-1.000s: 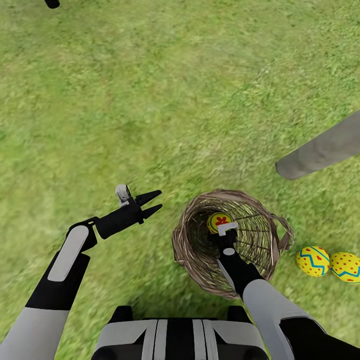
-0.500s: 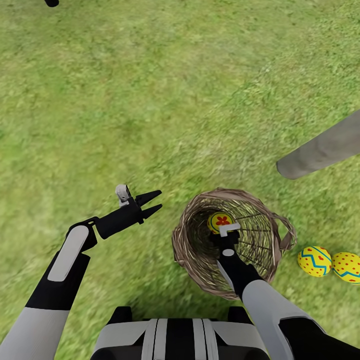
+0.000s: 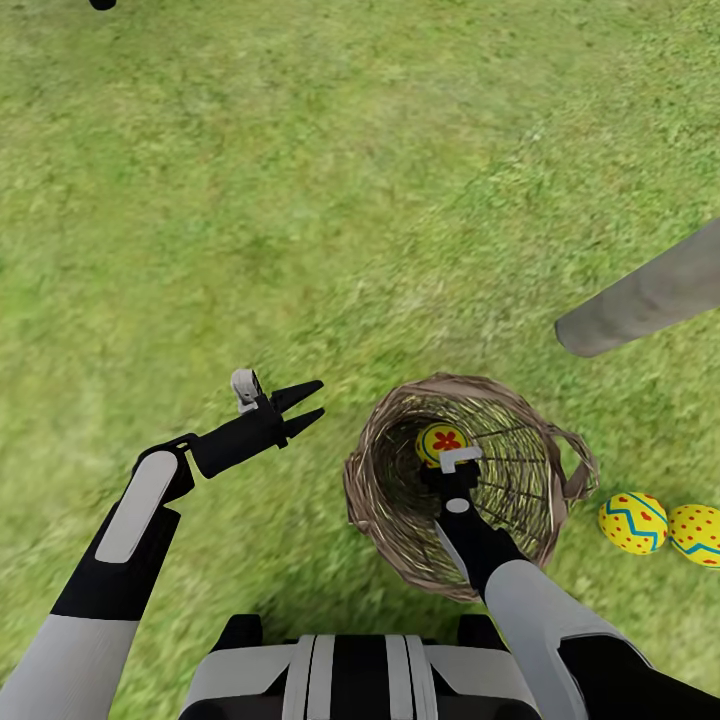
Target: Take the three Easter eggs out of the wicker basket on the lawn in the garden, then place them on the lawn next to a single tree (choose any tree) so that all three eggs are next to the same tree and none are left in the basket.
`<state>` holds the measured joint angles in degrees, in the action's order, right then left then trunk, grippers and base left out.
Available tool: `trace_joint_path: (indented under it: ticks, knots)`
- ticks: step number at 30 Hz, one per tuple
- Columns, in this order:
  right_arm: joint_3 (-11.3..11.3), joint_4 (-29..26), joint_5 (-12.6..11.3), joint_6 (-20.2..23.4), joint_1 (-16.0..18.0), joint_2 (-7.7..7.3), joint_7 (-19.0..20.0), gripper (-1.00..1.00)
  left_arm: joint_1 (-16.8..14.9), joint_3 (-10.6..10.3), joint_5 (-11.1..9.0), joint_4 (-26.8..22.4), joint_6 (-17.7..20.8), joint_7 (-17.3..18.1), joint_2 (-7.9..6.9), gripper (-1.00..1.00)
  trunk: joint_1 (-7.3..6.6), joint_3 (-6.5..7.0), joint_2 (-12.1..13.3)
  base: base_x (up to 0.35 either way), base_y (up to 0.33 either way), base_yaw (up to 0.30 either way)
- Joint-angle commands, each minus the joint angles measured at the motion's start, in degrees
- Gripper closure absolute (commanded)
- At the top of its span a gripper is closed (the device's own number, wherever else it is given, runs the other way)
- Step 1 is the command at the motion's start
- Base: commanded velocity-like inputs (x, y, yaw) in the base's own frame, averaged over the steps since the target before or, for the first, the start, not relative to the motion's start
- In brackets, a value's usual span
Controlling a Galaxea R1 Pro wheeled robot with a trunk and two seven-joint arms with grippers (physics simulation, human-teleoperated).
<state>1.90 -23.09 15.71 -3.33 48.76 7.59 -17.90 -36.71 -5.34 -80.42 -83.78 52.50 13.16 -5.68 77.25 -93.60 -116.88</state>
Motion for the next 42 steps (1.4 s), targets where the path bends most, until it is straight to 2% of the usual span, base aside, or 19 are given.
trace_joint_path:
  ticks: [1,4,14,17,31,34,42]
  knots:
    - [0.2,0.07,0.2,-0.4,0.03,-0.02,-0.34,-1.0,-0.02,-0.06,0.27,0.02,0.06,0.36,-0.03,-1.0,0.0,-0.02,-0.01,0.0,0.0,0.0]
    - [0.2,0.07,0.22,-1.13,-0.03,-0.03,-0.31,-1.0,-0.02,-0.09,0.3,0.02,0.06,0.33,-0.03,-1.0,0.66,-0.56,-1.21,0.0,0.0,0.0]
    - [0.21,-0.02,0.21,-1.43,-0.07,-0.03,-0.29,-1.0,-0.02,-0.07,0.31,0.02,0.06,0.38,-0.03,-1.0,0.66,-0.56,-1.21,0.0,0.0,0.0]
    - [0.21,-0.02,0.22,-1.43,-0.07,-0.03,-0.29,-1.0,-0.02,-0.09,0.32,0.02,0.06,0.37,-0.03,-1.0,1.31,-1.1,-2.42,0.0,0.0,0.0]
    - [0.21,-0.14,0.23,-1.41,-0.07,-0.05,-0.29,-1.0,-0.02,-0.46,0.35,0.02,-0.02,0.37,-0.03,-1.0,1.31,-1.1,-2.42,0.0,0.0,0.0]
    - [0.21,-0.25,0.27,-1.41,-0.07,-0.11,-0.29,-1.0,-0.02,-0.46,0.34,0.02,-0.02,0.36,-0.03,-1.0,1.97,-1.63,-3.62,0.0,0.0,0.0]
    - [0.21,-0.57,0.29,-1.5,-0.07,-0.12,-0.29,-1.0,-0.02,-0.46,0.35,0.02,-0.02,0.38,-0.03,-1.0,1.97,-1.63,-3.62,0.0,0.0,0.0]
